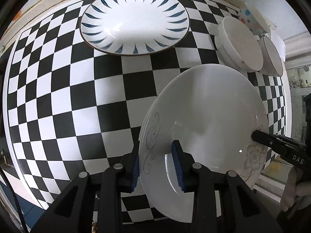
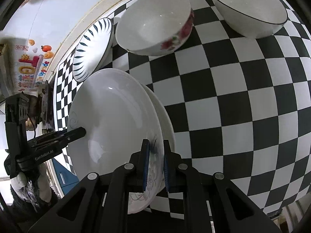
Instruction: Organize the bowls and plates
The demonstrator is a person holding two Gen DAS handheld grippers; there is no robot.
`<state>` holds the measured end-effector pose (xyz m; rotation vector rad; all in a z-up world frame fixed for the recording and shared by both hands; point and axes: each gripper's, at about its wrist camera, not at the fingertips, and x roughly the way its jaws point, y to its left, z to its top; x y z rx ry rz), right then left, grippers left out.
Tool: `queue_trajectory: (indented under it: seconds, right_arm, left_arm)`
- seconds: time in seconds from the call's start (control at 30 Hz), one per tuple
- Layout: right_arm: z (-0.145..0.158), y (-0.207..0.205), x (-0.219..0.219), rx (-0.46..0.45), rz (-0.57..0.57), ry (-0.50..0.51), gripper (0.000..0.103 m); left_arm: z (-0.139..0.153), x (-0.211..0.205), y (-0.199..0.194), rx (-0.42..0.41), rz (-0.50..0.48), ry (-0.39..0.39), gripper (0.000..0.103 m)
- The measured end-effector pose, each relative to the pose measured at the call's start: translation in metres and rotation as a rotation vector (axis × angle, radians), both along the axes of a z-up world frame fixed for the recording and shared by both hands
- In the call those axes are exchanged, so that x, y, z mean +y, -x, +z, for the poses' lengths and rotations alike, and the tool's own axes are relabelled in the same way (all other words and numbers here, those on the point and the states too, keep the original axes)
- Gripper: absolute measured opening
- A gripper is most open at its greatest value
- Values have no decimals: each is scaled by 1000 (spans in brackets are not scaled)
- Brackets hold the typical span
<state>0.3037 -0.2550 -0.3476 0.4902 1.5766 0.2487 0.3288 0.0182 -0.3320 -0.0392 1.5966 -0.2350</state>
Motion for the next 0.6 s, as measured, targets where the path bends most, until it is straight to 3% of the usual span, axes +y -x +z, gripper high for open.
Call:
queue_trajectory:
  seconds: [0.23, 0.6]
  right_arm:
    - [-7, -3, 4, 15, 14, -15, 15]
    - [-19, 2, 10, 37, 17, -27, 15]
  left_arm:
    - [-4, -4, -2, -14, 1, -30, 29]
    - [-25, -5, 14, 34, 12, -51, 29]
